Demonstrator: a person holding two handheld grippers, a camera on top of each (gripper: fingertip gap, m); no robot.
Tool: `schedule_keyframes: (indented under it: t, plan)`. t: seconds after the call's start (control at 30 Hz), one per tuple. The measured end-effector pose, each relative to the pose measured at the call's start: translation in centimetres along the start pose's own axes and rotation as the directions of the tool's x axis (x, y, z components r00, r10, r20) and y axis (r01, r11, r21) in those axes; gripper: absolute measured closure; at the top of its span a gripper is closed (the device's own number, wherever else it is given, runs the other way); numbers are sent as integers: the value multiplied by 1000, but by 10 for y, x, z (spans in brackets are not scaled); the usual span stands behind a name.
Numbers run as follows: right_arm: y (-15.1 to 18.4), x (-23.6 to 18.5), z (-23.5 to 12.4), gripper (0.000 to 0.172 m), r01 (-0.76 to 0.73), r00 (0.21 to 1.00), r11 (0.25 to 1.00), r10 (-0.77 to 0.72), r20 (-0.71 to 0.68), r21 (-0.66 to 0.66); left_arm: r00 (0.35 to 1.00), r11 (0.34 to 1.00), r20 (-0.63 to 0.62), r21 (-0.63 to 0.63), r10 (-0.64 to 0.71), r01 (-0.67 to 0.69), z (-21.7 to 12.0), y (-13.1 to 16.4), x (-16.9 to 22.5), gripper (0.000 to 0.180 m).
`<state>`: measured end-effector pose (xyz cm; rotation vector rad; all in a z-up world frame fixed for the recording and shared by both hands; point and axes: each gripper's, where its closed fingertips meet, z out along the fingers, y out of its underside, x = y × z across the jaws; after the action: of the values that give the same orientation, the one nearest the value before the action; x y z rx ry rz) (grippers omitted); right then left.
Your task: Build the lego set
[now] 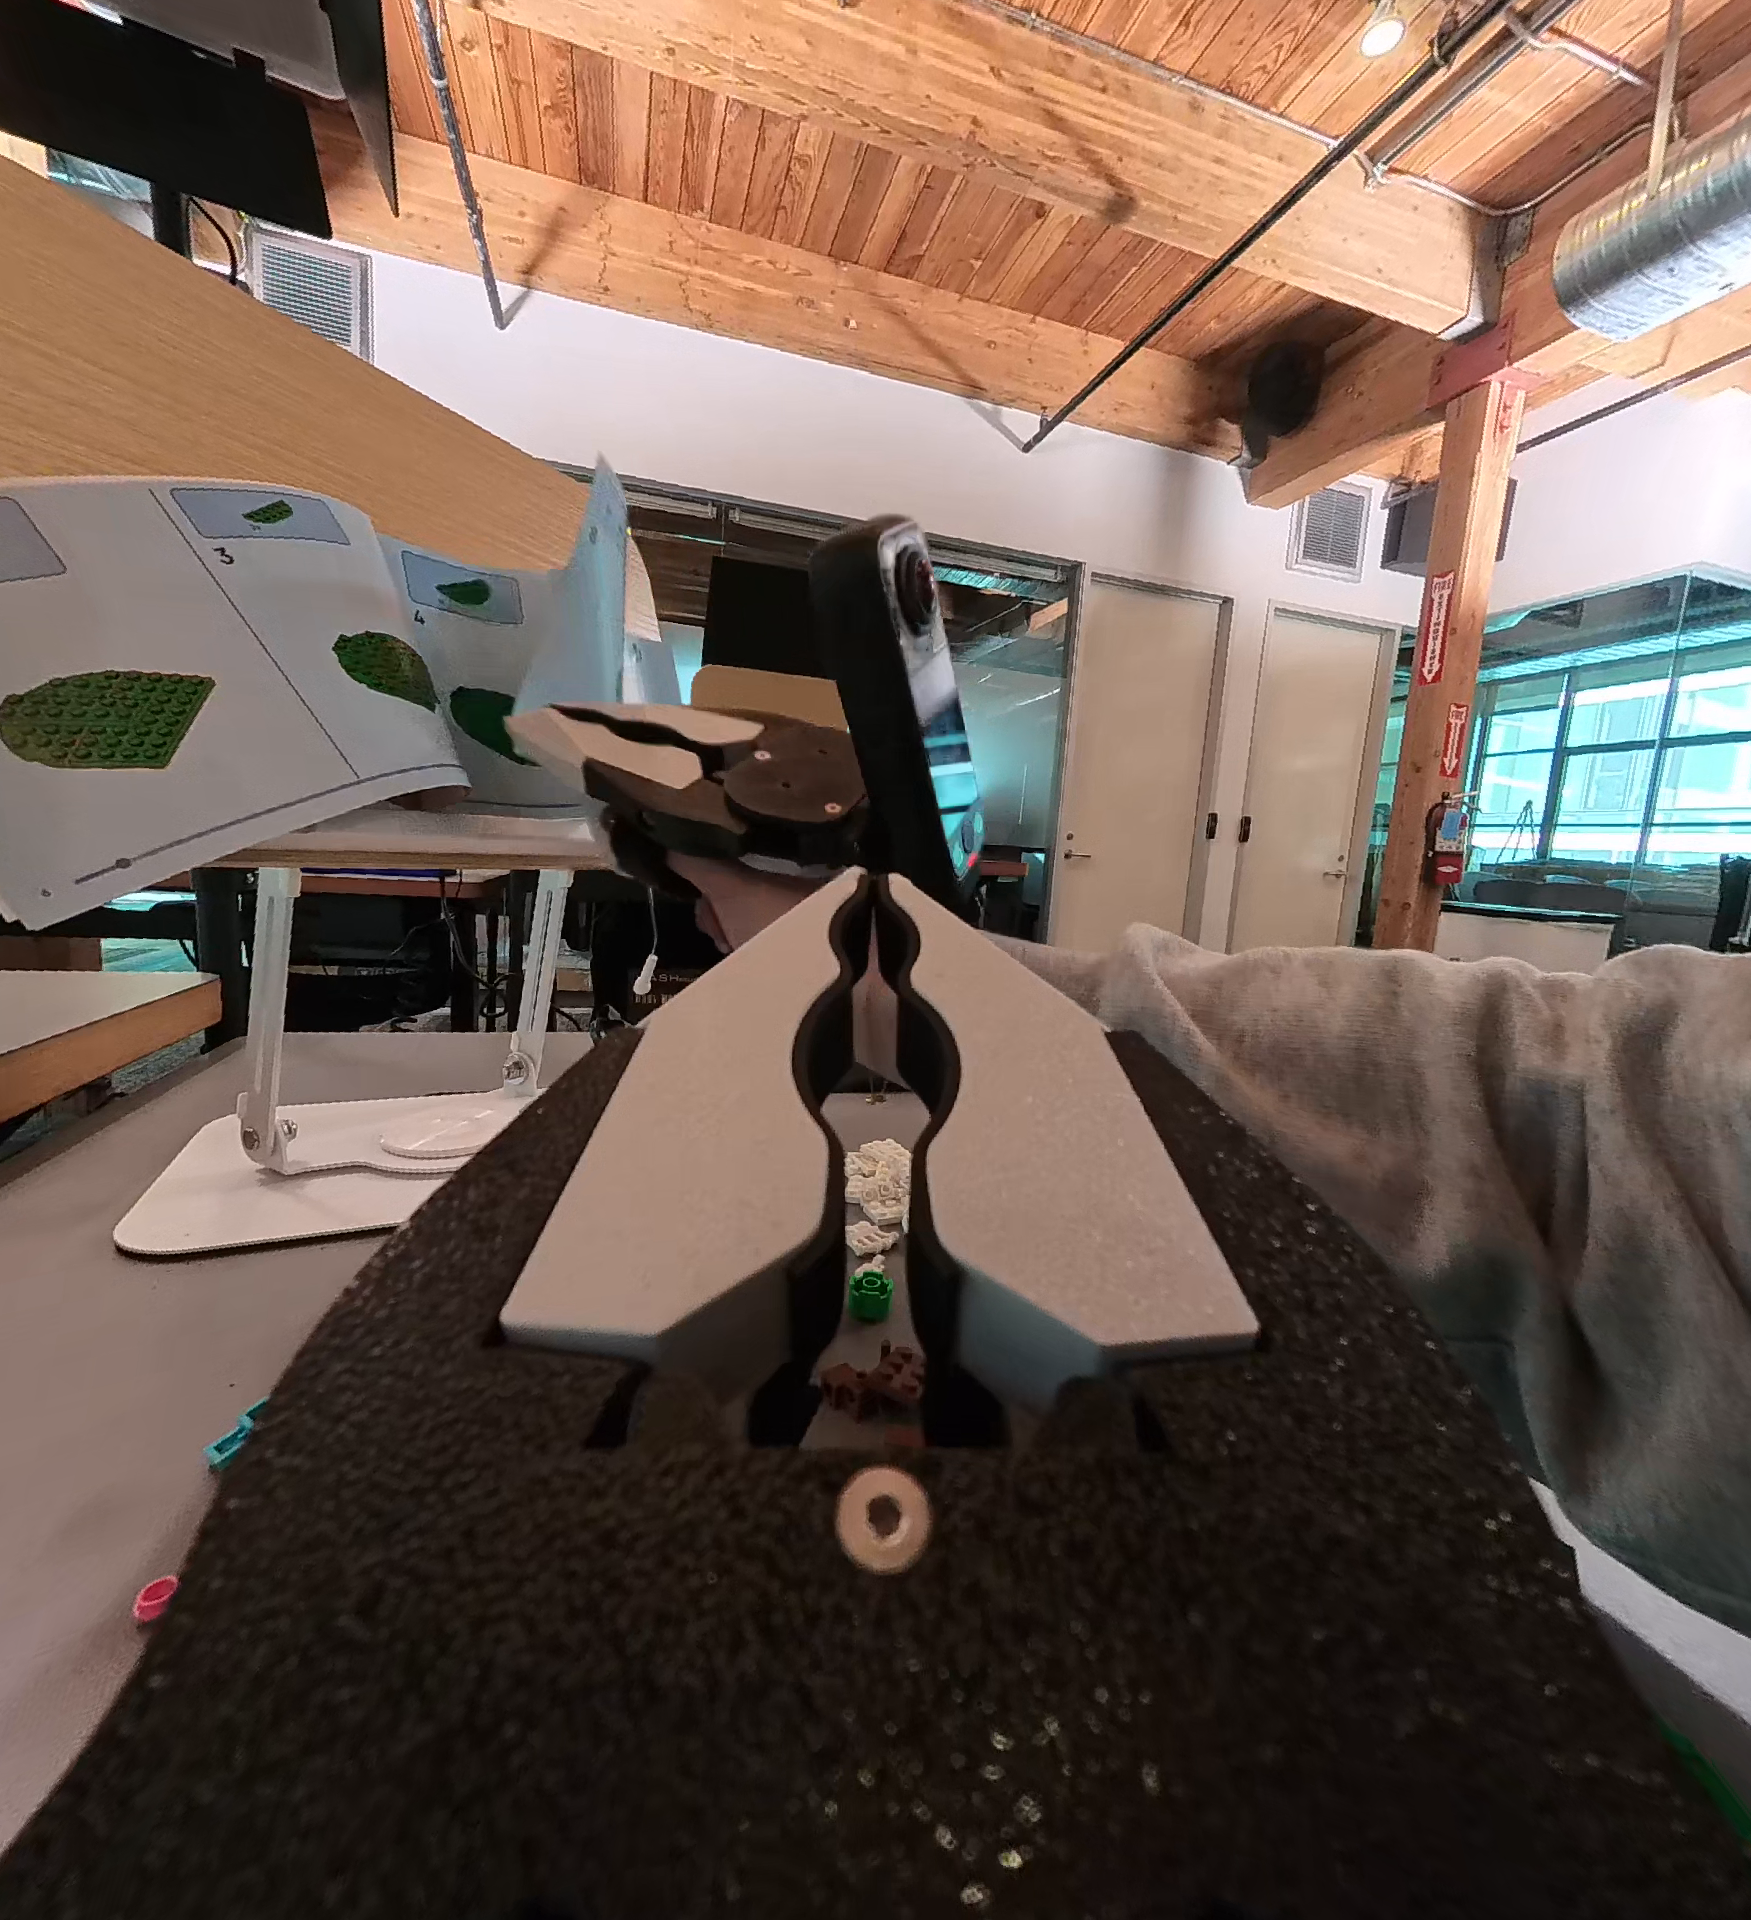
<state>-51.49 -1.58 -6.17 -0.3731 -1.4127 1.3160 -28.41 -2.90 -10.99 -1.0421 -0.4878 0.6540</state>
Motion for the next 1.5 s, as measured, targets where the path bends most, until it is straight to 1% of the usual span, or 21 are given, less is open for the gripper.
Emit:
schedule_keyframes:
  t: [0.1,0.23,0.43,0.53,0.57,0.63,0.67,0.7,0.77,0.8,0.87,0.9,0.93,1.0,1.07,1.13,1.2,1.27,1.3,1.37,1.5]
  plan:
    - [-18,-24,2,172,21,997,999,-23,68,42,1000,1000,-1,-2,0,0,0,0,0,180]
    - [-32,-59,6,172,30,983,997,-41,176,68,1000,1000,-2,-1,3,-3,0,0,1,180]
    - [-41,-130,19,172,81,909,994,-102,404,71,1000,1000,-1,1,4,-4,0,0,0,180]
    - [-39,-156,32,172,107,875,992,-128,466,71,1000,1000,-1,2,2,-2,0,0,0,180]
    - [-40,-166,32,167,108,854,990,-138,501,87,1000,1000,-2,2,2,-2,0,0,0,180]
    - [-45,-190,22,146,124,784,986,-167,598,112,1000,1000,-2,0,1,-1,0,0,0,180]
    - [-52,-194,13,140,137,764,979,-202,612,153,1000,1000,-2,1,0,0,0,0,0,180]
    - [-61,-193,4,140,154,761,964,-255,597,216,1000,1000,-1,1,-2,2,0,0,-1,180]
    - [-75,-177,-15,145,201,788,923,-351,506,327,1000,1000,-1,3,-5,5,0,-1,-1,180]
    - [-79,-162,-21,149,228,817,906,-377,436,356,1000,1000,-2,3,-4,4,0,-1,0,180]
    - [-82,-120,-31,156,271,886,887,-382,264,375,1000,1000,-4,4,-3,3,0,-1,0,180]
    - [-81,-94,-35,160,285,917,888,-362,166,361,1000,1000,-4,5,-2,2,0,-1,0,180]
    - [-78,-66,-37,163,284,943,902,-324,75,325,1000,1000,-3,4,-1,1,0,-1,0,180]
    - [-69,-18,-43,163,166,986,950,-161,-40,264,1000,1000,-2,4,4,-4,0,-1,0,180]
    - [-56,19,-47,163,49,992,972,-21,-122,228,1000,1000,-2,2,10,-10,0,0,0,180]
    - [-29,52,-44,164,-51,970,990,81,-230,134,1000,1000,-3,2,15,-15,0,0,1,180]
    - [5,68,-38,166,-172,947,985,172,-272,24,1000,1000,-4,3,19,-19,0,-1,1,180]
    - [33,67,-30,166,-276,932,959,250,-261,-68,1000,1000,-6,3,18,-18,0,-1,1,180]
    - [40,65,-28,166,-315,925,945,286,-249,-86,1000,1000,-6,3,16,-16,0,0,2,180]
    - [46,61,-24,166,-352,918,931,323,-231,-95,1000,1000,-8,2,13,-13,0,0,2,180]
    - [49,55,-20,166,-361,918,926,333,-214,-108,1000,1000,-8,3,10,-9,0,0,2,180]
